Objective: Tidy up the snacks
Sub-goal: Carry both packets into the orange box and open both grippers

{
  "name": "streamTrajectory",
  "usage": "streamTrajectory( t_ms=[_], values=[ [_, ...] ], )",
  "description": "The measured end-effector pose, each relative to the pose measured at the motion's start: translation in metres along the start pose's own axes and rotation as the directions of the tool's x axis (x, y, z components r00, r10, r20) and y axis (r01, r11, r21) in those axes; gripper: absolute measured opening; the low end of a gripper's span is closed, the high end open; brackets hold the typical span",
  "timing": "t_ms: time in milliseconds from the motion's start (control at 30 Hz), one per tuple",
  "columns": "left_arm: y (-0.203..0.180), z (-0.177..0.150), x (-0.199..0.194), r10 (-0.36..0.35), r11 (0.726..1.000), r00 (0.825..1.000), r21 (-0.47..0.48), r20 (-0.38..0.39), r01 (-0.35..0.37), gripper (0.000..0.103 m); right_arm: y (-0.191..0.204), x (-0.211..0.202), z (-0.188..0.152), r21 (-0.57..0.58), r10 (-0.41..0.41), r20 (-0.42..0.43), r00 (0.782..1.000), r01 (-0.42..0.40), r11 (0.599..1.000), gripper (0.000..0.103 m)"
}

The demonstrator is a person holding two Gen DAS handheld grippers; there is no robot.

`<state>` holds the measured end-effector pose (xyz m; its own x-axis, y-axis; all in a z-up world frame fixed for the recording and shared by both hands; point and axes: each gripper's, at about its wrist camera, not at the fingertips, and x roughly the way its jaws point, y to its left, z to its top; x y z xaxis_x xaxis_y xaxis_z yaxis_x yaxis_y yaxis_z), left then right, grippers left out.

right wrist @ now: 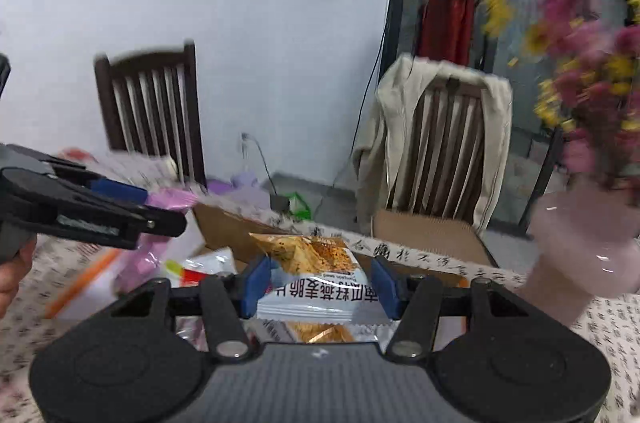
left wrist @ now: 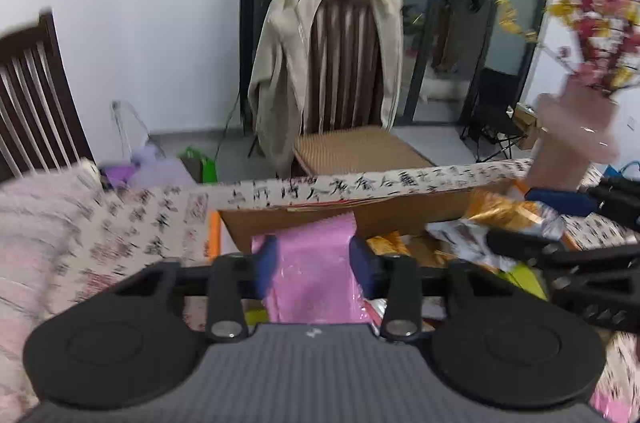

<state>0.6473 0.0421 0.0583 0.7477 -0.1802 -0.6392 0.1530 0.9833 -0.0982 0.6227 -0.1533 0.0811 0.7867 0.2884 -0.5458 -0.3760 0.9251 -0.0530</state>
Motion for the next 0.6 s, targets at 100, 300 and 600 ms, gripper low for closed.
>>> streamTrajectory(
  t_ms=[100, 300, 600],
  values=[
    [0.011, 0.004, 0.024, -0.012, 0.998, 1.0, -0.054, -0.01, 0.012, 0.038, 0.0, 0.049, 0.002, -0.014, -0.023, -0.073, 0.997, 0.022, 1.0, 0.055],
    [0.01, 0.002, 0.027, -0.019, 0.999, 1.0, -0.028, 0.003, 0.019, 0.053, -0.003, 0.098, -0.005, 0.052, 0.008, -0.173, 0.985, 0.001, 0.999, 0.069],
    [0.001, -0.002, -0.013, 0.031, 0.999, 0.999, -0.028, 0.02, -0.03, 0.089, -0.007, 0.062, -0.001, 0.054, -0.015, -0.136, 0.991, 0.023, 0.998, 0.079]
  ],
)
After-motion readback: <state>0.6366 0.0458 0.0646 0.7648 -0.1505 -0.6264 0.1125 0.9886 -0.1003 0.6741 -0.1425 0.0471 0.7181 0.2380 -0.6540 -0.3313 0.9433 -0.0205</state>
